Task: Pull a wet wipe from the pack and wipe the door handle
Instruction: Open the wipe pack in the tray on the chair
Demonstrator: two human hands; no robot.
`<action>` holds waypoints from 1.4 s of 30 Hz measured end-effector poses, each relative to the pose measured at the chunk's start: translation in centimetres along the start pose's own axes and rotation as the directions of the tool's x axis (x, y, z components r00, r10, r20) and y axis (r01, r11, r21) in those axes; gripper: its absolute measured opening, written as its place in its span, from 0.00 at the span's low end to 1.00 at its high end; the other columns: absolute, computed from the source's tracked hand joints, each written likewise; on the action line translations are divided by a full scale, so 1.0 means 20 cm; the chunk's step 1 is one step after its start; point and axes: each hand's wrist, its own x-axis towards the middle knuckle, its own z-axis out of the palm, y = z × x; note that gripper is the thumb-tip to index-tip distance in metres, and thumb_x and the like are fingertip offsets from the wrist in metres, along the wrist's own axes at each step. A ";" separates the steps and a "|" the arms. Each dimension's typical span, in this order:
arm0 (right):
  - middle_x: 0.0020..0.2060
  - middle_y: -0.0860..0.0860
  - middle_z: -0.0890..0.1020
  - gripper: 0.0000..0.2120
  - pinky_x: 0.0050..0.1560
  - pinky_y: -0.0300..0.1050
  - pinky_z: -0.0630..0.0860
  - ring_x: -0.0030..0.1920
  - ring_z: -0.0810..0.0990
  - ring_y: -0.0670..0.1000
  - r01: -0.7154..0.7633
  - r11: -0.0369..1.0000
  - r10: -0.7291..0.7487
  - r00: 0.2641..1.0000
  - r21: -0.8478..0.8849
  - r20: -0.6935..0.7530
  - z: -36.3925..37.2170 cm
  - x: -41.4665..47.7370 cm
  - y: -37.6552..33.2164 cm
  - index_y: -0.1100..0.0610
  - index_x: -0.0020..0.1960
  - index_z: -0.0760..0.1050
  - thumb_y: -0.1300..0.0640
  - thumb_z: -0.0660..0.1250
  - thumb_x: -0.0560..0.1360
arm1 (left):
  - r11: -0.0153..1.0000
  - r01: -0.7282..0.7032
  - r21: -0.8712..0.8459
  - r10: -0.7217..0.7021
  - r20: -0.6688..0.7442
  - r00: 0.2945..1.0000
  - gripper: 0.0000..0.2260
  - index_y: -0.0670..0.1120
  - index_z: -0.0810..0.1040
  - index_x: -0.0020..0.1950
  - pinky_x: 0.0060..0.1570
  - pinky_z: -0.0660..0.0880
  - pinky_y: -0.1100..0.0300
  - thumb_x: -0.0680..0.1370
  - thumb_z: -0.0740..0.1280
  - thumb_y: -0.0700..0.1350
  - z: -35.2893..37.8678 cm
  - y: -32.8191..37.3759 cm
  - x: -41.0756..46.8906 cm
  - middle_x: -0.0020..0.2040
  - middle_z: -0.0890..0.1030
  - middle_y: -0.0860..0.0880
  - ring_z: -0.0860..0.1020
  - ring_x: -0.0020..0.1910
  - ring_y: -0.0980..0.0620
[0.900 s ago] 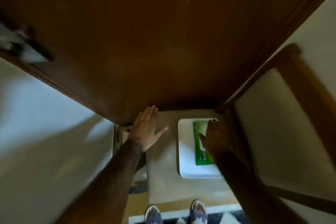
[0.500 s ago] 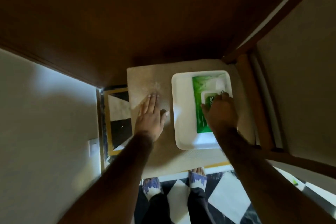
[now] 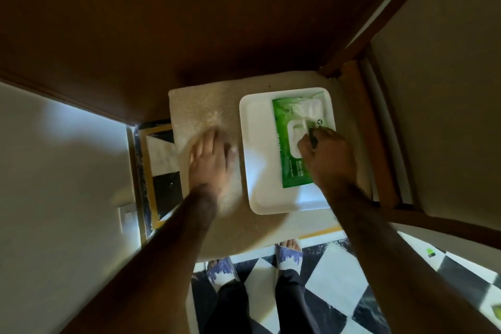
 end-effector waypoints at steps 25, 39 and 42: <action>0.51 0.46 0.87 0.14 0.53 0.46 0.83 0.52 0.85 0.47 -0.365 0.713 0.368 0.922 0.599 0.123 -0.06 -0.02 0.16 0.56 0.66 0.84 0.51 0.66 0.86 | 0.884 -0.119 -0.453 0.119 -0.029 0.993 0.05 0.46 0.83 0.51 0.57 0.76 0.54 0.76 0.74 0.42 -0.03 0.69 0.20 0.51 0.84 0.48 0.80 0.55 0.49; 0.81 0.61 0.66 0.29 0.81 0.58 0.60 0.81 0.63 0.64 0.049 0.961 0.035 0.956 -0.273 0.292 0.08 -0.09 -0.11 0.60 0.80 0.71 0.43 0.54 0.88 | 0.540 0.068 -0.839 -0.266 -0.094 0.959 0.12 0.53 0.80 0.41 0.39 0.78 0.68 0.74 0.77 0.37 -0.14 0.27 0.14 0.40 0.83 0.55 0.80 0.37 0.61; 0.74 0.60 0.76 0.30 0.77 0.53 0.66 0.74 0.74 0.61 -0.002 0.973 0.063 0.964 -0.230 0.257 0.05 -0.03 -0.21 0.62 0.70 0.80 0.38 0.57 0.86 | 0.603 0.014 -0.798 -0.212 -0.143 0.967 0.09 0.50 0.81 0.43 0.39 0.78 0.69 0.72 0.77 0.36 -0.17 0.26 0.11 0.39 0.83 0.55 0.79 0.36 0.63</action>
